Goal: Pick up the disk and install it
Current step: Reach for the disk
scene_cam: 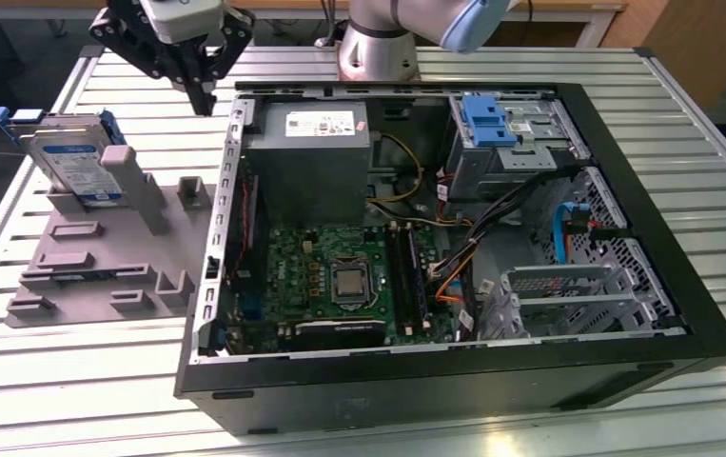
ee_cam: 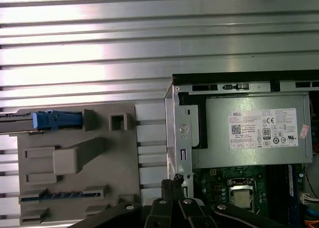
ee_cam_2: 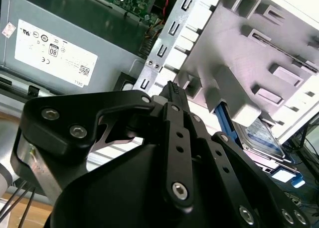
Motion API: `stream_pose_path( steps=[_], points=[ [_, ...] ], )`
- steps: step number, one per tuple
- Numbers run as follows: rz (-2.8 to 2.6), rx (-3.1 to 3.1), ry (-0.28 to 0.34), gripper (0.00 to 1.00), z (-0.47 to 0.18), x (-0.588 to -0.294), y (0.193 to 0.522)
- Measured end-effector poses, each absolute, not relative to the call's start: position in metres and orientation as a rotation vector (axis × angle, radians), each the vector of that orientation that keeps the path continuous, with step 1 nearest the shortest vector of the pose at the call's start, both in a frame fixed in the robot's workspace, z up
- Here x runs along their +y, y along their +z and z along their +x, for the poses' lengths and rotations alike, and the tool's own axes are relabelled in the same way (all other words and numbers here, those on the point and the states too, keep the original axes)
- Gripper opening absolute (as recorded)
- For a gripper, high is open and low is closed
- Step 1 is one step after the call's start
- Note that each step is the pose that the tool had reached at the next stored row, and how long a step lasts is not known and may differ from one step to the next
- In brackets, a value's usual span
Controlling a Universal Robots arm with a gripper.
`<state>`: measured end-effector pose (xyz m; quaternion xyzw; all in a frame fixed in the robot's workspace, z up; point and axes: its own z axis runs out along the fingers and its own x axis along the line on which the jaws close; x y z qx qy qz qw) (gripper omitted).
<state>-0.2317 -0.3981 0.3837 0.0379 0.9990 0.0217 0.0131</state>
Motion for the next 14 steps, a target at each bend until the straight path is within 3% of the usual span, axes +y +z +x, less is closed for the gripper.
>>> stream_pose_path(
  steps=[14],
  points=[
    [0.118, 3.112, 0.068, 0.11, -0.2366, -0.3981, 0.3836]
  ],
)
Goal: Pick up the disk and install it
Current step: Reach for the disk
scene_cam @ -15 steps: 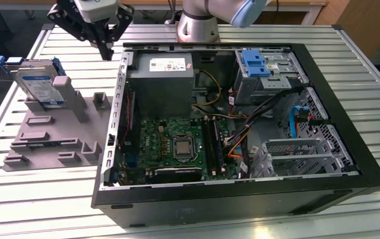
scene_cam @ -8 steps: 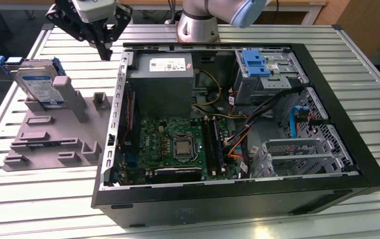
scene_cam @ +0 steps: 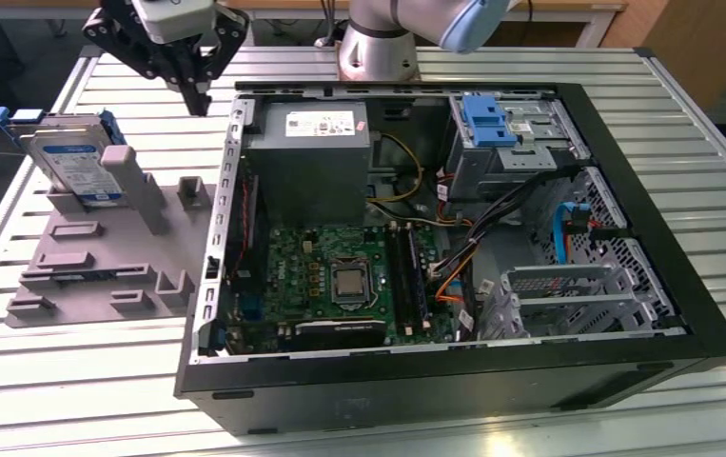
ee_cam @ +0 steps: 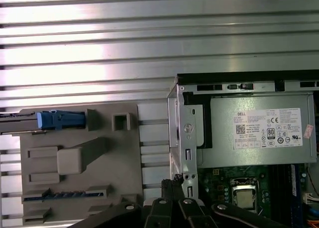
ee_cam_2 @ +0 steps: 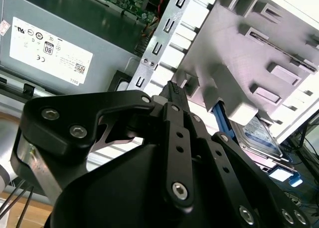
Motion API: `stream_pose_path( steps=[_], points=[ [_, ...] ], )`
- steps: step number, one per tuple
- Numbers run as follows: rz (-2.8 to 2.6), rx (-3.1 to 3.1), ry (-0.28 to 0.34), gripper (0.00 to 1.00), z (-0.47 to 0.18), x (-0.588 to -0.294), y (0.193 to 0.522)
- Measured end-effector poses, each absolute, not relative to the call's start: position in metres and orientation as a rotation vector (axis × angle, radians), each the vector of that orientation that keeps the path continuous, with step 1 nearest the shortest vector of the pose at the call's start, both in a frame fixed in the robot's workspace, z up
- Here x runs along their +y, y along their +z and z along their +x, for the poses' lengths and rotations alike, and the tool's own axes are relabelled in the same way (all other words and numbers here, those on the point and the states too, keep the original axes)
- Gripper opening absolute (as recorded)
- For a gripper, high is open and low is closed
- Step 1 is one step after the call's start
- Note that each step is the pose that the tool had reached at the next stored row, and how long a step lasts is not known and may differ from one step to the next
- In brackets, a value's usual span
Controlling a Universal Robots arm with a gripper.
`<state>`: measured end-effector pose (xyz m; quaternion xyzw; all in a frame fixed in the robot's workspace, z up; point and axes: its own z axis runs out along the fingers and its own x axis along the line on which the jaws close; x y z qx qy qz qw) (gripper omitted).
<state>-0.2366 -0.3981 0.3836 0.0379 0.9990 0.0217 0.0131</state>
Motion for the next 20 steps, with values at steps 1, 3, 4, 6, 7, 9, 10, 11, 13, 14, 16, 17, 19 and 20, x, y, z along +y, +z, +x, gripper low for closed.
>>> stream_pose_path(
  steps=[1, 3, 4, 6, 7, 9, 10, 11, 13, 14, 16, 17, 19, 20],
  points=[
    [0.118, 3.112, 0.068, 0.11, -0.2373, -0.3981, 0.3836],
    [0.118, 3.112, 0.068, 0.11, -0.2387, -0.3981, 0.3835],
    [0.118, 3.112, 0.068, 0.11, -0.2393, -0.3981, 0.3835],
    [0.118, 3.112, 0.068, 0.11, -0.2403, -0.3981, 0.3834],
    [0.118, 3.112, 0.068, 0.11, -0.2407, -0.3981, 0.3833],
    [0.118, 3.113, 0.068, 0.11, -0.2413, -0.3981, 0.3833],
    [0.118, 3.112, 0.068, 0.11, -0.2416, -0.3981, 0.3832],
    [0.118, 3.113, 0.068, 0.11, -0.242, -0.3981, 0.3832],
    [0.118, 3.112, 0.068, 0.11, -0.2427, -0.3981, 0.3831],
    [0.118, 3.112, 0.068, 0.11, -0.2431, -0.3981, 0.383],
    [0.118, 3.112, 0.068, 0.11, -0.2438, -0.3981, 0.3829],
    [0.118, 3.112, 0.068, 0.11, -0.2442, -0.3981, 0.3828],
    [0.118, 3.112, 0.068, 0.11, -0.2451, -0.3981, 0.3827],
    [0.118, 3.112, 0.068, 0.11, -0.2455, -0.3981, 0.3826]
  ],
)
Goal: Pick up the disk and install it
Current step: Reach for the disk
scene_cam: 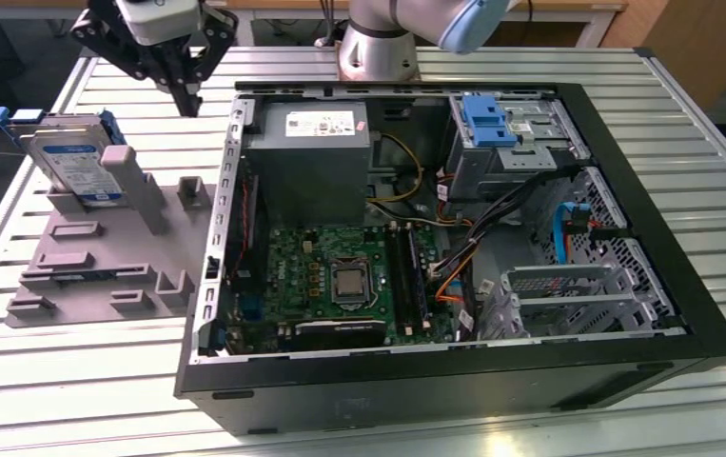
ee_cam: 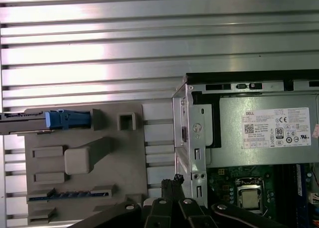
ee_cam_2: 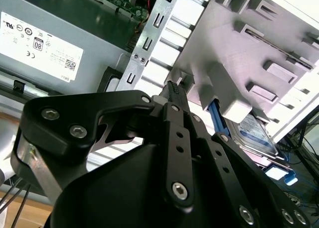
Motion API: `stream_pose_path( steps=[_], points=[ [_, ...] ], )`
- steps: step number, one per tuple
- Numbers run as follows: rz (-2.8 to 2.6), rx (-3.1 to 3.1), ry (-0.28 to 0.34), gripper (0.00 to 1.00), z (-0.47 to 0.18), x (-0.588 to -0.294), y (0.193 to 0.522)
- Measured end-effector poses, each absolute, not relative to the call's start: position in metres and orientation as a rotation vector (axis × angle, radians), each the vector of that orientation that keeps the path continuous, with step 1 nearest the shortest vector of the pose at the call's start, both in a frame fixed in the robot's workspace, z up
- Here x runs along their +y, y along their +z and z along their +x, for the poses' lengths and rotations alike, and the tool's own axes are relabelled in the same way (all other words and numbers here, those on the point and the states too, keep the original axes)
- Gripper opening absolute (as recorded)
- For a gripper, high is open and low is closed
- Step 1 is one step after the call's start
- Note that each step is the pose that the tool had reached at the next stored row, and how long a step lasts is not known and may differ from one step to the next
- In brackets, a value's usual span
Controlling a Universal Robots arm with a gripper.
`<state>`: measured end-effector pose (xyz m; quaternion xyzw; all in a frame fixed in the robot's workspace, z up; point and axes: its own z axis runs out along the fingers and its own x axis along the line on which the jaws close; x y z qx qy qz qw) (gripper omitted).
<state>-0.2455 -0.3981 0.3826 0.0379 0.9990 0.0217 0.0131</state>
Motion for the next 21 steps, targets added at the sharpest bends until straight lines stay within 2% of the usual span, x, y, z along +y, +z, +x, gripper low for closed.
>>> stream_pose_path(
  steps=[21],
  points=[
    [0.118, 3.113, 0.068, 0.11, -0.257, -0.398, 0.381]
  ],
)
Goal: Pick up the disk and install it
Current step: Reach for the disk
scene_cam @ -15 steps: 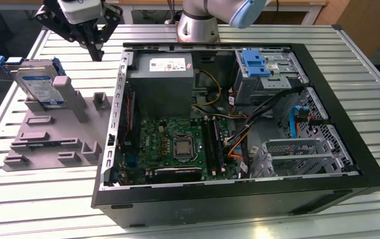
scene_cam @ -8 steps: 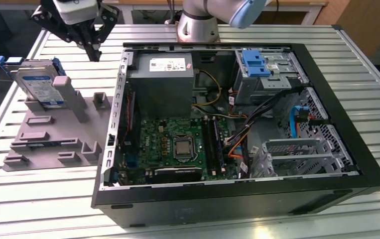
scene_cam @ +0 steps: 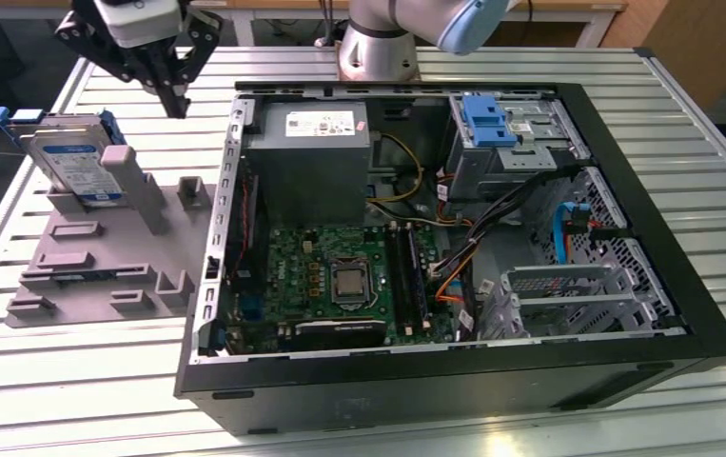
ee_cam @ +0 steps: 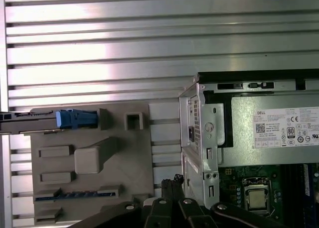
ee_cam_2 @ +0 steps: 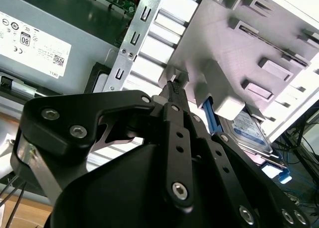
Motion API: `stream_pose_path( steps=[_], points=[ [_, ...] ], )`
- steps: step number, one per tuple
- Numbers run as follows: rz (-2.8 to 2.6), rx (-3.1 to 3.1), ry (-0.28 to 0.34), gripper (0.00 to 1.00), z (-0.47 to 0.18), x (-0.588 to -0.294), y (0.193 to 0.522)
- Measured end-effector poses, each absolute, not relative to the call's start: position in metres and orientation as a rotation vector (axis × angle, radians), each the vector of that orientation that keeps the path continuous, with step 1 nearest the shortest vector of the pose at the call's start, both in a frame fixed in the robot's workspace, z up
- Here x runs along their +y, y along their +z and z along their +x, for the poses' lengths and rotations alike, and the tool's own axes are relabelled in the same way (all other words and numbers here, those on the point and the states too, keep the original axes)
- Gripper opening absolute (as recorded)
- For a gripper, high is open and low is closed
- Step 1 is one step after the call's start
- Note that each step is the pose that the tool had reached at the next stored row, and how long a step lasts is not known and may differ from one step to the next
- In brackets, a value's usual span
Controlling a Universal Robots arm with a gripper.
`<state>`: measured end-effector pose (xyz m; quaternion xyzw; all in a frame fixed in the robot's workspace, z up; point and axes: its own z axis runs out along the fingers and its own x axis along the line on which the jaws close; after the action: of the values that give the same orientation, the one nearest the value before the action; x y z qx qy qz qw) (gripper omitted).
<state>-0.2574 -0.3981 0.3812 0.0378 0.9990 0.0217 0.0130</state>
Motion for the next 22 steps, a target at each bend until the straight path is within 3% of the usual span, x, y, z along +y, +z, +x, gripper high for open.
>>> stream_pose_path(
  steps=[22],
  points=[
    [0.118, 3.112, 0.068, 0.11, -0.277, -0.397, 0.38]
  ],
)
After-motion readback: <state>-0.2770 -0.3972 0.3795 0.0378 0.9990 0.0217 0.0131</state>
